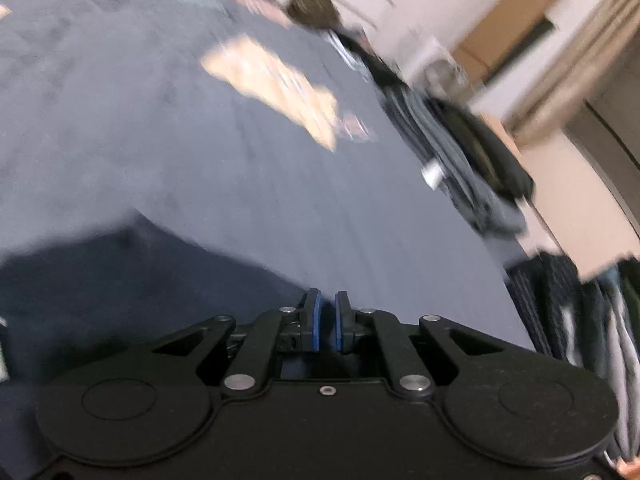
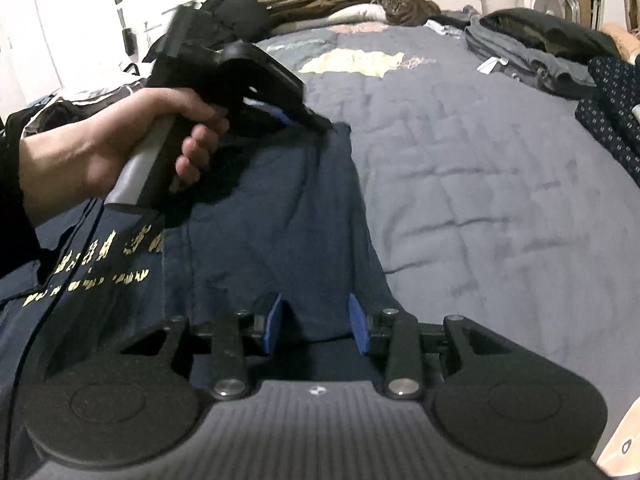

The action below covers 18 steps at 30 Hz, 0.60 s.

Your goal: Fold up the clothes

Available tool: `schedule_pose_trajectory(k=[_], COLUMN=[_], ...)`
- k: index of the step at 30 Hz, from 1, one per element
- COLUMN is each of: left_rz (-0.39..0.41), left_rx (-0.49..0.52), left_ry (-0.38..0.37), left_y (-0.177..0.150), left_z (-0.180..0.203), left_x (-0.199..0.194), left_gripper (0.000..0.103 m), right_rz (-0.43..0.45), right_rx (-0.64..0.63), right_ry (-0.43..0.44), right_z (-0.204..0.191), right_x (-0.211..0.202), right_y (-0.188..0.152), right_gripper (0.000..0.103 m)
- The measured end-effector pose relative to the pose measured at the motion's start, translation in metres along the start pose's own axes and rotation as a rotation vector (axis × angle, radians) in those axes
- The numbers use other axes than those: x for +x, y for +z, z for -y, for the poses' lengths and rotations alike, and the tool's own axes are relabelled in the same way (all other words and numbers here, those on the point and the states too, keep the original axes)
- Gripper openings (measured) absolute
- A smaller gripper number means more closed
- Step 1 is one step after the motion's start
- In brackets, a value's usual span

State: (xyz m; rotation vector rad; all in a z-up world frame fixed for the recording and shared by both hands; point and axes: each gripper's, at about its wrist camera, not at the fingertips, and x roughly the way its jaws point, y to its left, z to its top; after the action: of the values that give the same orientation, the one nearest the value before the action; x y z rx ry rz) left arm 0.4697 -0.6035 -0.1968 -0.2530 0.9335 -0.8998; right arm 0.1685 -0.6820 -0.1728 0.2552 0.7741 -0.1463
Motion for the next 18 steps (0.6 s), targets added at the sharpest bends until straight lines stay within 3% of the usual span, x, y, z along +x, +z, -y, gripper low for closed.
schedule_pose_trajectory(k=[3, 7, 10, 12, 13, 14, 16, 17, 18], left_rz=[0.002, -0.014, -0.069, -0.12, -0.137, -0.139, -0.143, -0.145, -0.147], left_rx=[-0.024, 0.024, 0.028, -0.013, -0.037, -0.067, -0.128, -0.158, -0.188], left_ry=[-0.047, -0.303, -0.437, -0.461, -0.46, -0.437, -0.391, -0.368, -0.345], left_y=[0.009, -0.001, -0.026, -0.047, -0.054, -0.058, -0.064, -0.068, -0.071], left_z=[0.001, 0.035, 0.052, 0.049, 0.045, 0.034, 0.014, 0.004, -0.007], left_x=[-0.012, -0.033, -0.038, -0.033, -0.031, -0.027, -0.02, -0.017, -0.013], left_gripper=[0.008, 0.008, 0.011, 0.025, 0.042, 0.048, 0.042, 0.028, 0.024], right_rz=[-0.035, -0.049, -0.042, -0.041, -0.04, -0.039, -0.038, -0.037, -0.037], right_rx=[-0.003, 0.024, 0.045, 0.056, 0.062, 0.068, 0.079, 0.085, 0.091], right_ry=[0.018, 0.031, 0.023, 0.011, 0.005, 0.0, -0.012, -0.017, -0.023], right_z=[0.003, 0.01, 0.017, 0.022, 0.024, 0.026, 0.031, 0.033, 0.036], right_x=[-0.001, -0.013, -0.017, -0.016, -0.015, -0.014, -0.012, -0.011, -0.01], right_y=[0.003, 0.012, 0.015, 0.013, 0.012, 0.011, 0.009, 0.008, 0.007], right_gripper=[0.036, 0.036, 0.036, 0.036, 0.036, 0.036, 0.036, 0.037, 0.037])
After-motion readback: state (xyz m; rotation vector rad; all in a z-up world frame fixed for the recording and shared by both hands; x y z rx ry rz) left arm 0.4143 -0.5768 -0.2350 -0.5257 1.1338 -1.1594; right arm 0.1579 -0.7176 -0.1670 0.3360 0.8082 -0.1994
